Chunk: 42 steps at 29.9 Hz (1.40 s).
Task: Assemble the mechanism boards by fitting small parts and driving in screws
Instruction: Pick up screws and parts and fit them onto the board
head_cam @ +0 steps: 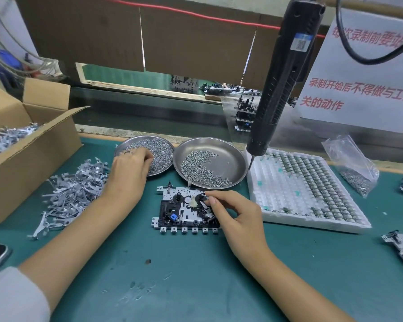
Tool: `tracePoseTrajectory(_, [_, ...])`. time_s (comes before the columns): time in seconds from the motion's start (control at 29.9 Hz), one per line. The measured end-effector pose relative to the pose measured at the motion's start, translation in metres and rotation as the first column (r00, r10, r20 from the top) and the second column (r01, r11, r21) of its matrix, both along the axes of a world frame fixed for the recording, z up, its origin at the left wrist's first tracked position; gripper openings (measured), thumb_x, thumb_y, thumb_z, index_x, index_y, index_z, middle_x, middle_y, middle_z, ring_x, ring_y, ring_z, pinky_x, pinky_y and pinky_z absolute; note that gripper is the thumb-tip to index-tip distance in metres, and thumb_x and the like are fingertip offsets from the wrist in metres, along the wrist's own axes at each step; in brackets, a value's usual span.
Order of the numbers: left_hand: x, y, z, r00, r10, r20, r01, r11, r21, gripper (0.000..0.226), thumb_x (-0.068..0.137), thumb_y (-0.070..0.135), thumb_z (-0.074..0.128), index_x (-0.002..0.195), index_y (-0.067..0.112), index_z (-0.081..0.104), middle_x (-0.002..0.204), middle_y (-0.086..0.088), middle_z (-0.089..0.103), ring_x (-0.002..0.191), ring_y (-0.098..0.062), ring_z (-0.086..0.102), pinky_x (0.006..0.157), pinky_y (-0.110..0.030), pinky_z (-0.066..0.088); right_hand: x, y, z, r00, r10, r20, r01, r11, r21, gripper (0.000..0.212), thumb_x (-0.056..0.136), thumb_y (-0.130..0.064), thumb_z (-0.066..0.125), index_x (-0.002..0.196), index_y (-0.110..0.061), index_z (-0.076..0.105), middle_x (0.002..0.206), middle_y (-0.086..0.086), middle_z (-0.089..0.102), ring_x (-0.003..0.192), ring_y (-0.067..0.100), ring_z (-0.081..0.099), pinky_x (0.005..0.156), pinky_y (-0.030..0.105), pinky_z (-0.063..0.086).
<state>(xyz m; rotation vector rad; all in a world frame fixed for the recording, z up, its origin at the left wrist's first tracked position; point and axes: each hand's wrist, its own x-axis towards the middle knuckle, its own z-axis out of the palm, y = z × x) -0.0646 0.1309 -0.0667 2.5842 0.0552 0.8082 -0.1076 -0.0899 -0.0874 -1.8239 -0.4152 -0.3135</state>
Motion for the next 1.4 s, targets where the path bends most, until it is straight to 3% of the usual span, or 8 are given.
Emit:
tracePoseTrajectory(0.27, [0.001,0.001,-0.004,1.0,-0.026,-0.009,0.026,1.0,-0.017,0.013,0.096,0.014,0.052,0.098,0.004,0.06,0.077,-0.014,0.069,0.075,-0.035,0.062,0.075,-0.046,0.048,0.0,0.0,0.0,1.0,0.006,0.0,-0.006,1.0,-0.003,0.019,0.087,-0.004,0.065,0.091,-0.02,0.074,0.083,-0.004,0.071,0.082,0.012,0.066,0.076,0.035,0.053])
tracePoseTrajectory(0.47, [0.0,0.0,-0.003,0.996,0.067,0.064,-0.077,0.985,0.155,0.016,0.093,0.02,0.057,0.094,0.006,0.065,0.091,-0.015,0.066,0.088,-0.035,0.056,0.079,-0.041,0.031,0.0,0.0,0.0,1.0,0.01,0.019,-0.01,1.0,-0.026,0.018,0.088,-0.005,0.065,0.092,-0.02,0.074,0.084,-0.005,0.07,0.083,0.012,0.065,0.076,0.034,0.053])
tracePoseTrajectory(0.57, [-0.004,-0.004,0.001,0.995,0.041,0.093,-0.05,0.994,0.101,0.018,0.095,0.02,0.055,0.091,0.004,0.062,0.089,-0.017,0.063,0.085,-0.036,0.056,0.076,-0.043,0.034,0.001,0.0,0.003,0.992,0.0,0.126,0.01,0.997,-0.078,0.015,0.088,-0.01,0.063,0.096,-0.015,0.074,0.087,-0.009,0.069,0.086,0.005,0.063,0.076,0.019,0.049])
tracePoseTrajectory(0.67, [-0.01,-0.011,0.002,0.997,0.011,0.079,-0.006,0.998,-0.067,0.026,0.099,0.023,0.044,0.08,0.007,0.049,0.067,-0.012,0.053,0.064,-0.034,0.05,0.061,-0.04,0.035,0.015,-0.001,0.015,0.97,-0.028,0.243,0.074,0.98,-0.185,0.017,0.087,-0.006,0.061,0.099,-0.009,0.073,0.088,-0.006,0.066,0.082,0.0,0.058,0.075,0.008,0.043])
tracePoseTrajectory(0.77, [-0.016,-0.018,0.002,0.997,-0.031,0.075,0.046,0.977,-0.208,0.035,0.099,0.024,0.046,0.066,0.012,0.042,0.05,0.002,0.039,0.046,-0.019,0.038,0.051,-0.028,0.026,0.047,0.0,0.033,0.985,-0.072,0.155,0.132,0.896,-0.425,0.024,0.088,-0.006,0.062,0.111,-0.01,0.068,0.105,0.003,0.067,0.09,0.005,0.058,0.084,0.017,0.046])
tracePoseTrajectory(0.9, [-0.025,-0.027,0.005,0.993,-0.084,0.088,0.114,0.9,-0.421,0.023,0.094,0.024,0.056,0.073,0.014,0.059,0.061,0.009,0.055,0.056,-0.003,0.051,0.057,-0.007,0.036,0.082,0.008,0.042,0.983,-0.141,-0.121,-0.006,0.625,-0.781,0.029,0.088,-0.012,0.065,0.117,-0.01,0.066,0.114,0.009,0.067,0.106,0.022,0.06,0.088,0.026,0.044])
tracePoseTrajectory(1.14, [-0.039,-0.046,0.008,0.967,-0.228,0.115,0.239,0.653,-0.719,0.016,0.083,0.011,0.069,0.083,0.027,0.07,0.082,0.012,0.07,0.076,0.0,0.064,0.073,-0.01,0.047,0.086,0.009,0.042,0.976,-0.187,-0.109,0.072,0.754,-0.652,0.009,0.08,0.0,0.071,0.087,-0.004,0.076,0.087,0.01,0.073,0.081,0.018,0.064,0.066,0.01,0.037])
tracePoseTrajectory(1.4, [-0.045,-0.058,0.004,0.951,-0.27,0.15,0.288,0.601,-0.746,0.019,0.076,0.007,0.076,0.088,0.021,0.071,0.08,0.008,0.072,0.077,-0.004,0.066,0.075,-0.014,0.05,0.078,0.001,0.039,0.973,-0.195,-0.123,0.146,0.934,-0.325,0.018,0.077,0.0,0.074,0.095,-0.005,0.074,0.089,0.006,0.073,0.078,0.012,0.066,0.078,0.018,0.052])
